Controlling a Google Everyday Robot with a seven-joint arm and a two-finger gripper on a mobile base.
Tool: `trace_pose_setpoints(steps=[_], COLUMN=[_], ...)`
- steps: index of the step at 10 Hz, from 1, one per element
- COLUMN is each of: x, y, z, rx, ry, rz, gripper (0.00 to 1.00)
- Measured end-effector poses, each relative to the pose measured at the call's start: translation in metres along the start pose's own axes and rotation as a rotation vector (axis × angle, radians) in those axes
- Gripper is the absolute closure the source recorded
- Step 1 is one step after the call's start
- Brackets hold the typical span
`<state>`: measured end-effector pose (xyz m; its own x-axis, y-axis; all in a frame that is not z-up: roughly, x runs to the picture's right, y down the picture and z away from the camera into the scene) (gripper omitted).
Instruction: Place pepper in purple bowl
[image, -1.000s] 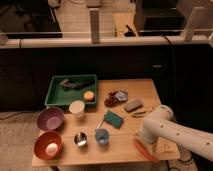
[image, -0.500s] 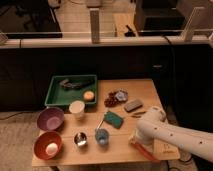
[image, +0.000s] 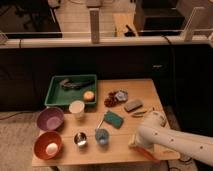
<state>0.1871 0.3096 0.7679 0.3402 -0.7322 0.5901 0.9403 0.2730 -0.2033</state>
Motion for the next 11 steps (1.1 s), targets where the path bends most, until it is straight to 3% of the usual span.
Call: trace_pose_setpoints(steps=[3,4,8,10,11], x=[-0.001,-0.001,-0.001,0.006,0.015], y=[0.004,0.004,0.005,0.011,0.019], z=[0.002,0.003,0.001,-0.003,-0.008], rx=[0.001,0.006,0.004,0.067,0.131], ry=[-0.009,-0.021,-0.026,-0.068,-0.109], rz=[-0.001,-0.001,-0.001,0.061,0.144], gripper=[0.6,0.66,0.68,0.71,0.74])
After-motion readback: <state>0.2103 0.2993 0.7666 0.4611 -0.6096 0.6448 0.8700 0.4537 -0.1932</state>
